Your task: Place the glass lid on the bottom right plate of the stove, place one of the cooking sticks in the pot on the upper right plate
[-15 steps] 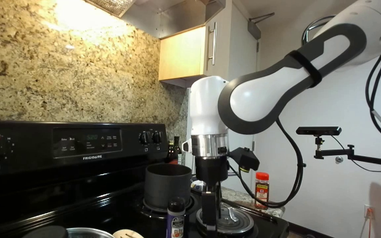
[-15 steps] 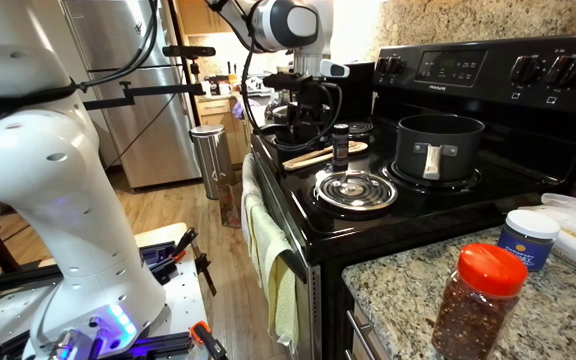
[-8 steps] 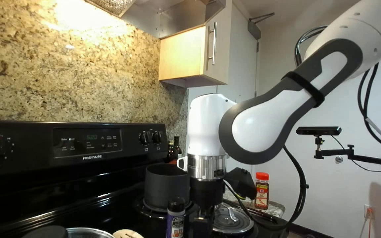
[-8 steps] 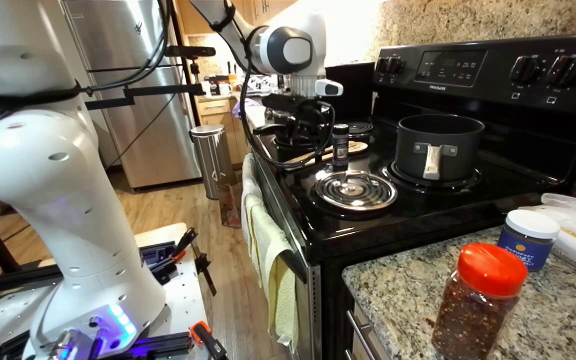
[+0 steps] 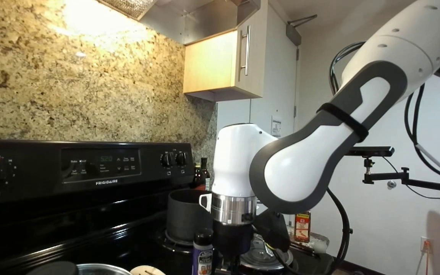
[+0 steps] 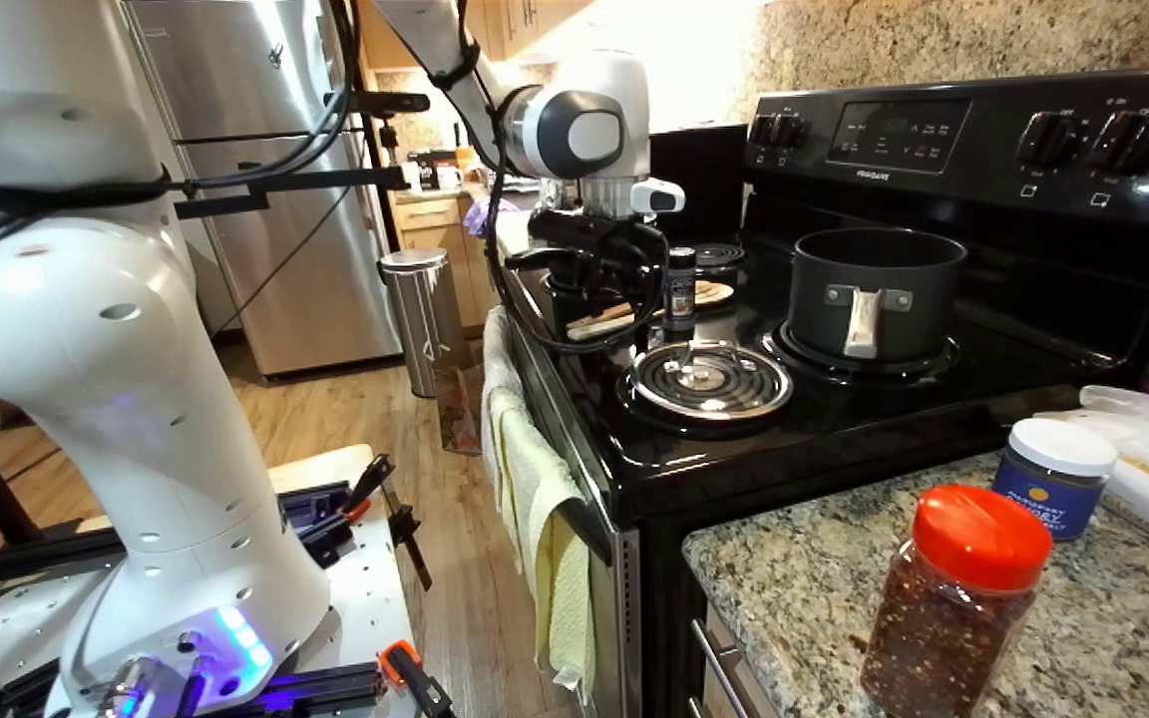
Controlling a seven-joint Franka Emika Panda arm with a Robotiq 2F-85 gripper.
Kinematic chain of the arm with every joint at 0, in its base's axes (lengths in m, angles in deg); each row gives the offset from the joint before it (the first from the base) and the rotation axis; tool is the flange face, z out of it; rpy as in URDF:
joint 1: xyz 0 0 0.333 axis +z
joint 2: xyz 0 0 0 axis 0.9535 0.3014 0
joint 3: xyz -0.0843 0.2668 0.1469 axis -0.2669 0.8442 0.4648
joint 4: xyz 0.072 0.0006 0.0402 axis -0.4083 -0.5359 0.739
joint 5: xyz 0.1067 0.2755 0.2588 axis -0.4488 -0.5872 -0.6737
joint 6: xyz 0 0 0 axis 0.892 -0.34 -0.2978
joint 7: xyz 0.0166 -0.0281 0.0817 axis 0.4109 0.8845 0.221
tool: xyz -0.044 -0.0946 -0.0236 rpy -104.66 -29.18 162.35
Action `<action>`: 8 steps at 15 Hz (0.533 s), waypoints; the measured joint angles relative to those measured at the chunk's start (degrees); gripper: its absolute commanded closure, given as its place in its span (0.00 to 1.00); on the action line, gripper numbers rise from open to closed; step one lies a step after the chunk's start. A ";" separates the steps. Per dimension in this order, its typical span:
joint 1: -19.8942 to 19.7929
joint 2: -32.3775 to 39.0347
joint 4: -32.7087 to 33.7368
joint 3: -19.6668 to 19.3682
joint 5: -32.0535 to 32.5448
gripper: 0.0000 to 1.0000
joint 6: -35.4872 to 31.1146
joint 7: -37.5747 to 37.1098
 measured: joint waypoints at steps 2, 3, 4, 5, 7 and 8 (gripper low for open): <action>0.00 0.00 0.00 0.00 0.00 0.00 -0.17 -0.01; 0.00 0.00 0.00 0.00 0.00 0.00 -0.18 -0.01; 0.00 0.00 0.00 0.00 0.00 0.00 -0.19 -0.01; -0.01 0.00 0.00 -0.01 0.00 0.00 -0.22 -0.04; -0.04 -0.02 0.00 -0.12 -0.01 0.00 -0.26 -0.31; -0.07 -0.05 0.01 -0.23 -0.01 0.00 -0.29 -0.50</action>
